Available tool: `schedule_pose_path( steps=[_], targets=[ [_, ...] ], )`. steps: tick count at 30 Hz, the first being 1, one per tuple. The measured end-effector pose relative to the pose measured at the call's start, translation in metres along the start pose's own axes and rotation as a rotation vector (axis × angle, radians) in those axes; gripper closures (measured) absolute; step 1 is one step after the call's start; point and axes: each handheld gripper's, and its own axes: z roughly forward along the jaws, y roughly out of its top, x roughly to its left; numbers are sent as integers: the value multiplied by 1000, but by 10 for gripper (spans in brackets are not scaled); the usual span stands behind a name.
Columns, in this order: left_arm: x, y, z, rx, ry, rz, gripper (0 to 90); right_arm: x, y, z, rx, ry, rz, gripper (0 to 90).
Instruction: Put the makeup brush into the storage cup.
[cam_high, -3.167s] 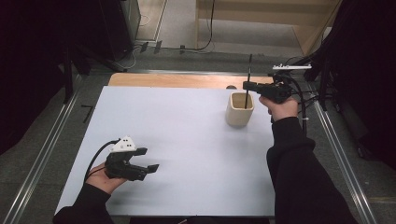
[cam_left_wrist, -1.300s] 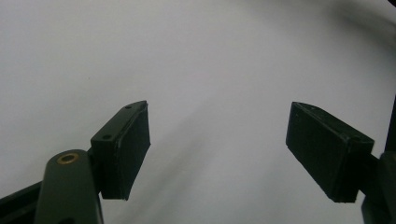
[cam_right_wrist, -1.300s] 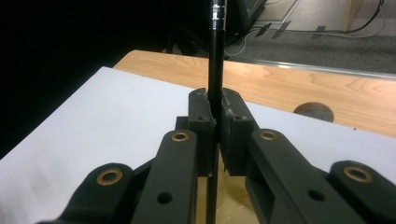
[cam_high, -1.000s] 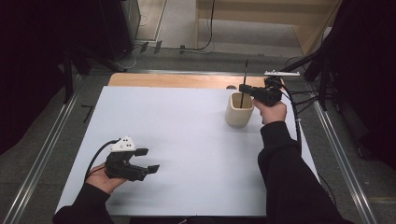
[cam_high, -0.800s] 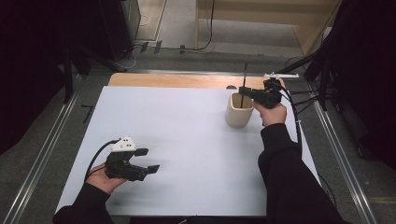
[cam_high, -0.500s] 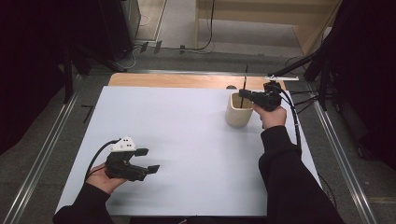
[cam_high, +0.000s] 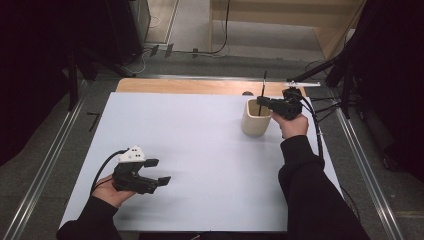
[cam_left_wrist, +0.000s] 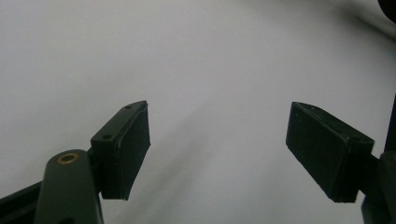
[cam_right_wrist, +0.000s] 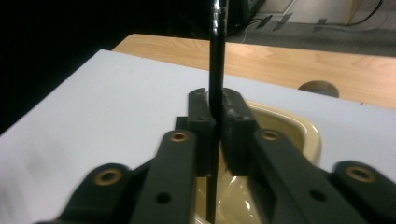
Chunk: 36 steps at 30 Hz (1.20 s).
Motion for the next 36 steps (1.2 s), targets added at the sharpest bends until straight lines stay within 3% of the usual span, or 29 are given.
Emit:
schedule_pose_path(
  steps=[2,3,6,15,22,26,36],
  targets=[
    [0,0,0,-1,0,0,225,2,1,-2,-18,-7,-22,575],
    [0,0,0,0,0,0,225,4,2,-4,-30,-7,-28,501],
    [0,0,0,0,0,0,225,9,3,-10,-37,4,-46,420],
    [0,0,0,-1,1,-2,225,19,-1,-17,-14,32,-89,348],
    [0,0,0,-1,2,-3,225,24,-8,-20,15,68,-64,354],
    [0,0,1,2,3,0,225,29,-15,-22,1,96,-74,361],
    [0,-1,1,5,-1,1,225,40,-32,-23,36,137,-88,334]
  ],
)
